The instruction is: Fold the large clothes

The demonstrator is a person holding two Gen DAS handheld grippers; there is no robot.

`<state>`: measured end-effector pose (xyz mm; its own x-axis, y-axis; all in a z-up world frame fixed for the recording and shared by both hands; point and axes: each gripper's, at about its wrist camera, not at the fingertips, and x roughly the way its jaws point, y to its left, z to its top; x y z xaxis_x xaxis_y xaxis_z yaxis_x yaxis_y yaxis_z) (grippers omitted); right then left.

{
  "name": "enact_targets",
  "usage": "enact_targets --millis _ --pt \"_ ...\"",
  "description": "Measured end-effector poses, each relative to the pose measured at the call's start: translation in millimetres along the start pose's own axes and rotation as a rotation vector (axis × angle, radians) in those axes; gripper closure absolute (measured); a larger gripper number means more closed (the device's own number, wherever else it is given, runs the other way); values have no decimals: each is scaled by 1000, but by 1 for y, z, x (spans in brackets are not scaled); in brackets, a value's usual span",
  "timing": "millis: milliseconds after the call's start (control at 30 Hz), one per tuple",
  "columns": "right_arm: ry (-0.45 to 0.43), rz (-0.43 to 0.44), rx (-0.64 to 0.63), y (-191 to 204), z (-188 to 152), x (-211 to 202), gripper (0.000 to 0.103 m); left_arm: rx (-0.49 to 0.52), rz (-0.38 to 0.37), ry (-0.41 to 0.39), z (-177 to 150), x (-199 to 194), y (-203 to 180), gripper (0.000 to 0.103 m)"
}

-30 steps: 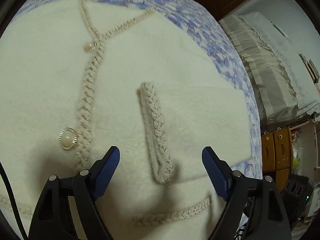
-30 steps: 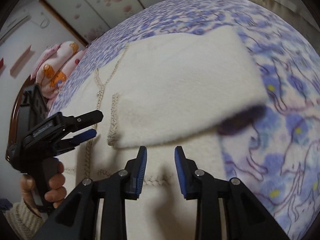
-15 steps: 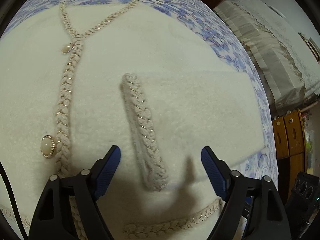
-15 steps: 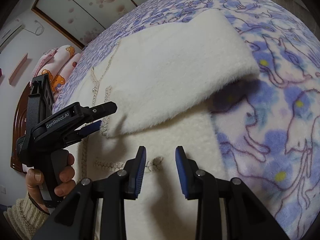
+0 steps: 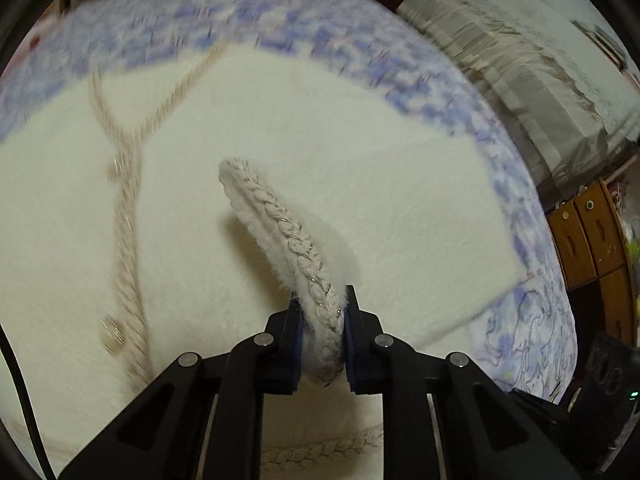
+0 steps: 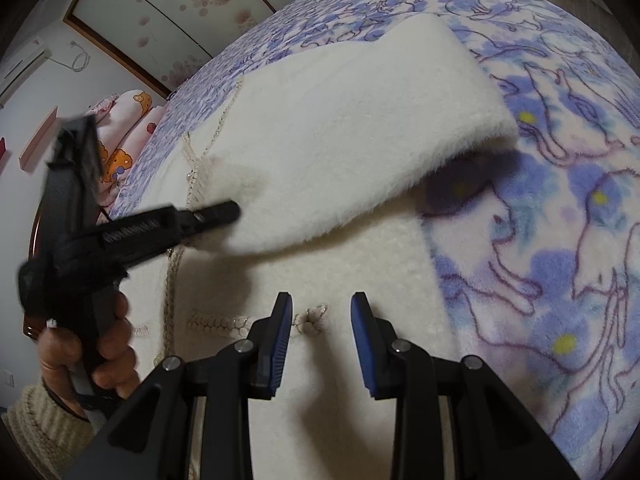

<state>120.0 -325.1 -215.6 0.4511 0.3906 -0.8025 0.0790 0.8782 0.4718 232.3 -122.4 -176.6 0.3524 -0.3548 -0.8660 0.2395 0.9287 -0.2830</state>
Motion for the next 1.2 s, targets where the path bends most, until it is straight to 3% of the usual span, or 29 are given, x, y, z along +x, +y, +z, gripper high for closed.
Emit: enact_targets --millis 200,300,367,400,433,467,600,667,767,867,900,967,1000,1100,1200 --pt "-30 -29 -34 10 3 -9 72 135 81 -258 55 -95 -2 89" --pt "-44 -60 -65 16 4 -11 72 125 181 -328 70 -116 30 88" --pt "-51 -93 -89 20 4 -9 68 104 270 -315 72 -110 59 81" --pt "-53 -109 -96 22 4 -7 61 75 325 -294 71 -101 79 68" --pt "-52 -118 -101 22 4 -5 58 40 359 -256 68 -89 99 44" --pt "-48 -126 -104 22 4 -4 58 4 372 -208 64 -76 117 34" --pt "-41 -160 -133 26 9 -2 58 -155 326 -44 46 -33 181 32" --pt "-48 -176 -149 26 15 -5 58 -217 288 -27 41 -25 198 32" --pt "-53 -182 -157 28 30 -4 58 -329 169 -43 50 -20 220 32" --pt "-62 -202 -173 29 46 -1 58 -374 106 -43 61 -7 228 32" --pt "-67 -210 -176 29 54 0 58 -376 98 -33 65 -1 228 33" --pt "-78 -223 -173 28 71 3 58 -355 74 -13 70 10 225 56" --pt "-81 -224 -164 27 78 4 58 -325 77 6 74 18 221 81" --pt "-94 -214 -117 20 103 7 58 -216 166 15 81 27 201 91" --pt "-114 -231 -88 14 125 8 58 -244 158 -128 80 -6 199 96"
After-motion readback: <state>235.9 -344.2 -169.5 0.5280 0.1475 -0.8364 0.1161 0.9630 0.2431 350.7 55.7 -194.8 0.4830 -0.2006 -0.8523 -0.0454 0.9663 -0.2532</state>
